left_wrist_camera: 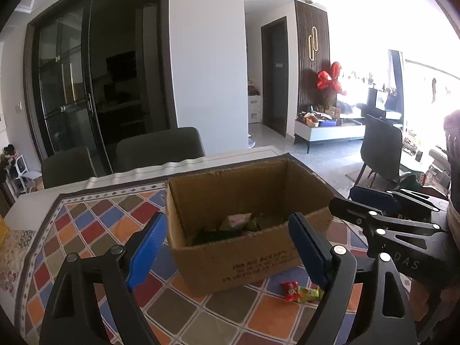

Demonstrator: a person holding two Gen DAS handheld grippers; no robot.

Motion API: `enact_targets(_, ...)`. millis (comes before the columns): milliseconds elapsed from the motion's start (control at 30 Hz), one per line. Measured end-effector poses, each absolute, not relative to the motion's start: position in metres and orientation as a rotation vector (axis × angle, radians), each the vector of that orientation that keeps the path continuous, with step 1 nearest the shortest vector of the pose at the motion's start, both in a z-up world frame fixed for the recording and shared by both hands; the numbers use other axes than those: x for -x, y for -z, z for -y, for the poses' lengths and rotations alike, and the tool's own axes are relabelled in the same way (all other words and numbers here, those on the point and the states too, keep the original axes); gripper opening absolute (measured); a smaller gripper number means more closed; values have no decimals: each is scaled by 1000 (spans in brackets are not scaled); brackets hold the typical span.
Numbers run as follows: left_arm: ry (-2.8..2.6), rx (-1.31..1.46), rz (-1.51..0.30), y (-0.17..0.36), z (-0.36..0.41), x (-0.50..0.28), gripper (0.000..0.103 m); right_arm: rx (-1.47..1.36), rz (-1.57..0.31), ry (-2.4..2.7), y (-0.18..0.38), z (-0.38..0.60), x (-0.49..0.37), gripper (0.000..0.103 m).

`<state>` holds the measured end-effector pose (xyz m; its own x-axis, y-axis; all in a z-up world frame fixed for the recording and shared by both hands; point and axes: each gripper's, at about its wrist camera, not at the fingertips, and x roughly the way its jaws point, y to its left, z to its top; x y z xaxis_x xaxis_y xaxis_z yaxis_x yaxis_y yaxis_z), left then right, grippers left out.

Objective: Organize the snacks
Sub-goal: 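Withdraw both tools from the box toward the last two candies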

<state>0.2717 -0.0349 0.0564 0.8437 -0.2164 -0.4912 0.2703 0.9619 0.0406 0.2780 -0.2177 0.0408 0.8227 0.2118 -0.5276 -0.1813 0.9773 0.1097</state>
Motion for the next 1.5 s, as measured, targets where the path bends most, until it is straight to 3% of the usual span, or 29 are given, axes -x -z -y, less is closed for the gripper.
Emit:
enact_targets(667,330,-128,-635,0,55,-244,86,36,-698,-232,5,224,-251,41)
enact_targets(1500,389,-140,-797,65,71,-271,84,173,-970,-324,87,219,-272,41)
